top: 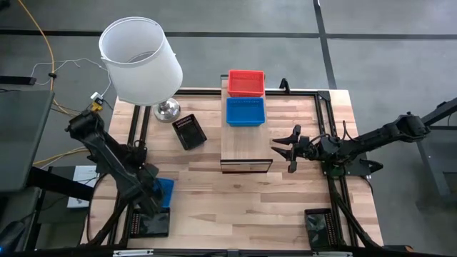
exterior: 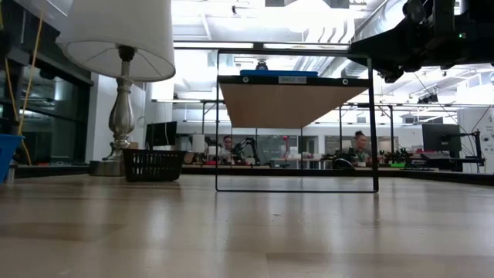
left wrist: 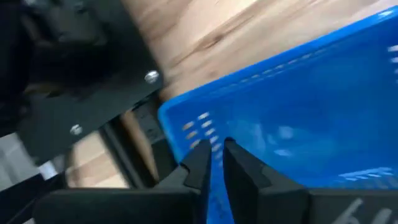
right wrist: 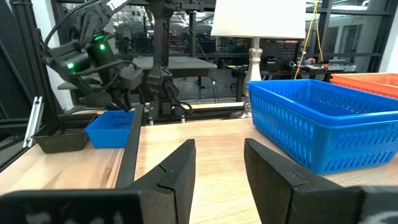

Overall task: Stack baskets on shelf by color
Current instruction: Stack the blue bin on top of the blue bin on the shelf

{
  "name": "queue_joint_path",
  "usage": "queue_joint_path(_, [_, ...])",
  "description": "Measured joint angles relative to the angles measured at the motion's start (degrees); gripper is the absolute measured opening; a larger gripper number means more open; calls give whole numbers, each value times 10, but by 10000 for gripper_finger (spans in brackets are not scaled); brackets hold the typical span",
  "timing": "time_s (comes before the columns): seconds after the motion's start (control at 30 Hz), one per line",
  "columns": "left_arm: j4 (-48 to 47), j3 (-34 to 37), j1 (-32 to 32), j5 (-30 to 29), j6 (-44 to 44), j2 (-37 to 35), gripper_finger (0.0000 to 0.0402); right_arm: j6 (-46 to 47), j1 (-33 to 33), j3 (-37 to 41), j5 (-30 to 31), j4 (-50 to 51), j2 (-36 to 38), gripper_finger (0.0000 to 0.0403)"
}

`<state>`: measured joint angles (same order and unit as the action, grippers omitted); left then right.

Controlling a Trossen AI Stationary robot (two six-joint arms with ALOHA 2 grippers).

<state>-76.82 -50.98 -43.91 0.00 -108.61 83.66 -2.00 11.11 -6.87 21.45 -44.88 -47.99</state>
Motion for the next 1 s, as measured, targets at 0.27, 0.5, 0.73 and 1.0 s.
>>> queue_joint_path(0.27, [-20,0,-33,53,-37,30,30,0,0,0,0,0,0,126])
queue_joint_path(0.5, [-17,0,-52,56,-73,30,76,0,0,0,0,0,0,126])
queue_joint_path(0.73, [-14,0,-62,52,-109,30,126,0,0,0,0,0,0,126])
queue_joint_path(1.0, [-12,0,-65,48,-143,30,145,6,0,0,0,1,0,126])
